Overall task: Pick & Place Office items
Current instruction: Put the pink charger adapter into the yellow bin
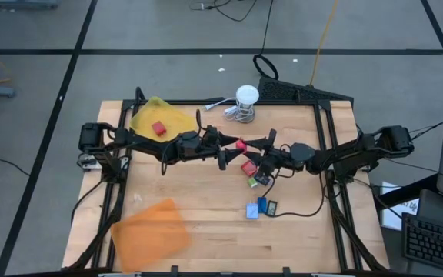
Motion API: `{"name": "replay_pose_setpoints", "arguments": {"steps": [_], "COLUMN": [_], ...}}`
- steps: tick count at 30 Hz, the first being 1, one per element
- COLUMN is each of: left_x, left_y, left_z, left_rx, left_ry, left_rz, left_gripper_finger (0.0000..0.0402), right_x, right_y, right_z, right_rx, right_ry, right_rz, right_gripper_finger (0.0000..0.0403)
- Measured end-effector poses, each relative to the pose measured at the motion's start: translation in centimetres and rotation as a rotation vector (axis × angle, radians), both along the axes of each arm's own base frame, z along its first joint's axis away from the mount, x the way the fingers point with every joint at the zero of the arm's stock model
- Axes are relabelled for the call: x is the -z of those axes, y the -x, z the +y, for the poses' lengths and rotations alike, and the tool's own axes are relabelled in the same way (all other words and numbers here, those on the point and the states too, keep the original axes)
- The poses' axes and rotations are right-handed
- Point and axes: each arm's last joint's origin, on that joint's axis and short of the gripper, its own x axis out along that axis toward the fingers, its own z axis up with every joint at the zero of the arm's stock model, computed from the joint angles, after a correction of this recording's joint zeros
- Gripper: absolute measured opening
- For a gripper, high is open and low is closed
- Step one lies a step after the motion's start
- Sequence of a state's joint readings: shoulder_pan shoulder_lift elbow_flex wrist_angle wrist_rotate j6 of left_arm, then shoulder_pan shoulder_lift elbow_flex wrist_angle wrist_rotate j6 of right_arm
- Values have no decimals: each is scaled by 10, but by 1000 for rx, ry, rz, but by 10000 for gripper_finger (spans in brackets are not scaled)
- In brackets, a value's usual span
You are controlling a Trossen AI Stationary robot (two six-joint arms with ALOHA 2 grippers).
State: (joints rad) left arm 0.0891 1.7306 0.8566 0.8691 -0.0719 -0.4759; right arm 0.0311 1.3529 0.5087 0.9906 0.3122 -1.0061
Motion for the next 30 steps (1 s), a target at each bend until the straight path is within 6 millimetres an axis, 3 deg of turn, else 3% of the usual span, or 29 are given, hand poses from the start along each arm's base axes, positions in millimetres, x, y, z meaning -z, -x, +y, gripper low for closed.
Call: {"name": "replay_pose_setpoints", "arguments": {"steps": [8, 23, 30], "left_x": [0, 0, 0], "left_y": [0, 0, 1], "left_z": [-1, 0, 0], "left_rx": [37, 17, 16], "left_ry": [4, 9, -3], "left_rz": [-1, 1, 4], "left_gripper_finger": [308, 175, 189], "right_x": [0, 9, 9], "right_y": [0, -13, -13], "right_z": [0, 1, 0], "right_rx": [-5, -16, 2], "right_ry": [-5, 24, 24], "right_rz": [-6, 29, 24], "right_gripper_finger": [164, 164, 165]}}
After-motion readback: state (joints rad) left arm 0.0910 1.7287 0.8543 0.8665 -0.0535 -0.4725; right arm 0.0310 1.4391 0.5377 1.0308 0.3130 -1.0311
